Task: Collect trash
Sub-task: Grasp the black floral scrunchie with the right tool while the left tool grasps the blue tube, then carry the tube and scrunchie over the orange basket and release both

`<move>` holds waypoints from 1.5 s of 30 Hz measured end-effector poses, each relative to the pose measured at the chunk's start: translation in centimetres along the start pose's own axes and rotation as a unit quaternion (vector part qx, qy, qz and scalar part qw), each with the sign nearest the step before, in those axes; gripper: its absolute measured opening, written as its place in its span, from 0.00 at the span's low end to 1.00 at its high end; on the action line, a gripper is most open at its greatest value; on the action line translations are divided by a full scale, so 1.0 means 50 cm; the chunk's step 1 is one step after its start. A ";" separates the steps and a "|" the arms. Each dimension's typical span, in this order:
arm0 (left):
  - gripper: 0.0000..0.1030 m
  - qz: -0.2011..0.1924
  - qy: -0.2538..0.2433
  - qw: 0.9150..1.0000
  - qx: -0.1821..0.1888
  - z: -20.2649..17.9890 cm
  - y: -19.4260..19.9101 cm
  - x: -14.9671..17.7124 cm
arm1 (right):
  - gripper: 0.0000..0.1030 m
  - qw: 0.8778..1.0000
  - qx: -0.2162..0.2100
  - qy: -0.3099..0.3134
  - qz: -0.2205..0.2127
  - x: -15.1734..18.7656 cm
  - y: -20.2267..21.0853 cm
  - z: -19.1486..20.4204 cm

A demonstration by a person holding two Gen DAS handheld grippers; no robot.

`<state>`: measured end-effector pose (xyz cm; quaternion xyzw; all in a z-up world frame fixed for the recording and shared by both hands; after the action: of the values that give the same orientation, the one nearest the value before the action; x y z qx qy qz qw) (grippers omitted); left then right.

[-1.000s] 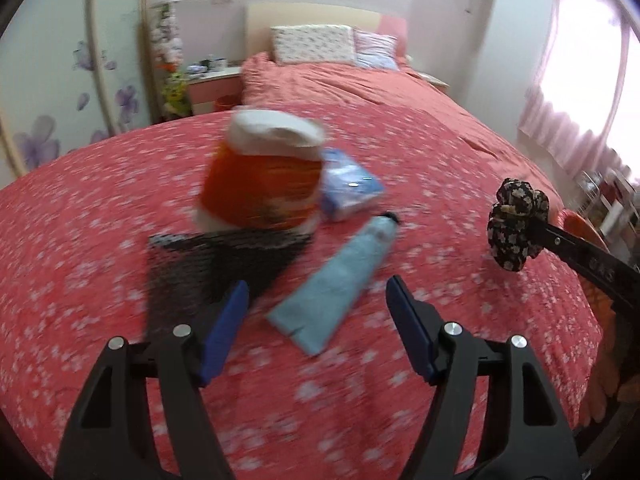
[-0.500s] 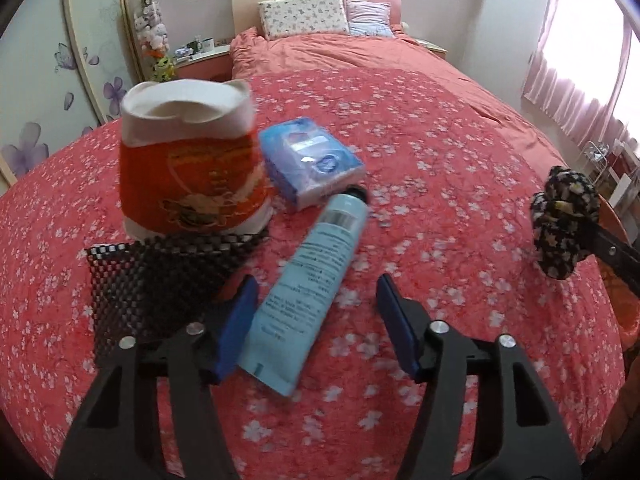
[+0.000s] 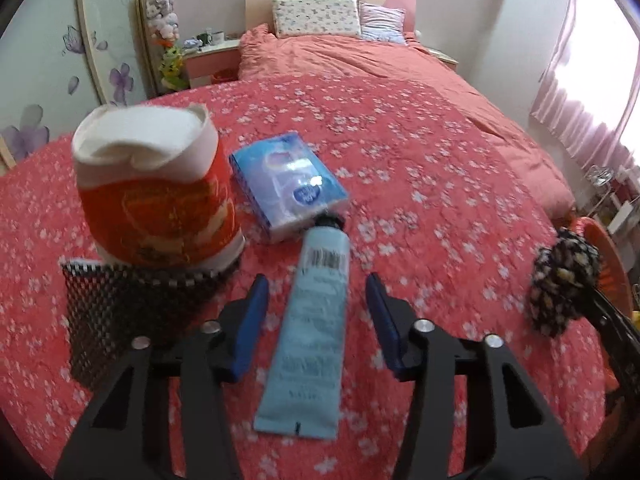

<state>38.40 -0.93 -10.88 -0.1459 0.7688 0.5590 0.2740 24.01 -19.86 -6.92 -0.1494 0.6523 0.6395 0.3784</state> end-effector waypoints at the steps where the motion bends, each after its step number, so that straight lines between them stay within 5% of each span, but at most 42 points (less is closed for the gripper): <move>1: 0.43 0.000 0.000 1.000 -0.002 0.000 -0.001 -0.003 | 0.05 1.000 0.000 0.000 0.001 0.000 -0.002 -0.002; 10: 0.29 -0.008 -0.018 0.999 -0.027 -0.014 -0.026 -0.027 | 0.05 1.000 0.009 0.010 0.005 0.015 -0.011 -0.001; 21: 0.30 -0.013 -0.028 0.999 -0.028 -0.022 -0.026 -0.021 | 0.05 1.000 0.003 0.005 0.014 0.010 -0.017 -0.006; 45: 0.26 -0.047 -0.033 0.997 0.054 -0.066 0.082 0.015 | 0.05 0.999 -0.028 -0.024 -0.022 -0.008 0.058 -0.043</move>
<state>34.79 -2.61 -7.38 -0.1486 0.7807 0.5076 0.3328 21.67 -21.63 -4.79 -0.1585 0.6211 0.6529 0.4036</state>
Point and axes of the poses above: each gripper's, at about its wrist camera, not at the fingertips, and y roughly against the way its jaws point, z to its left, x to its underside, the point moved 2 cm from there along -y, roughly the way its jaws point, and after that the axes turned 12 degrees about x, right-handed, at the moved point
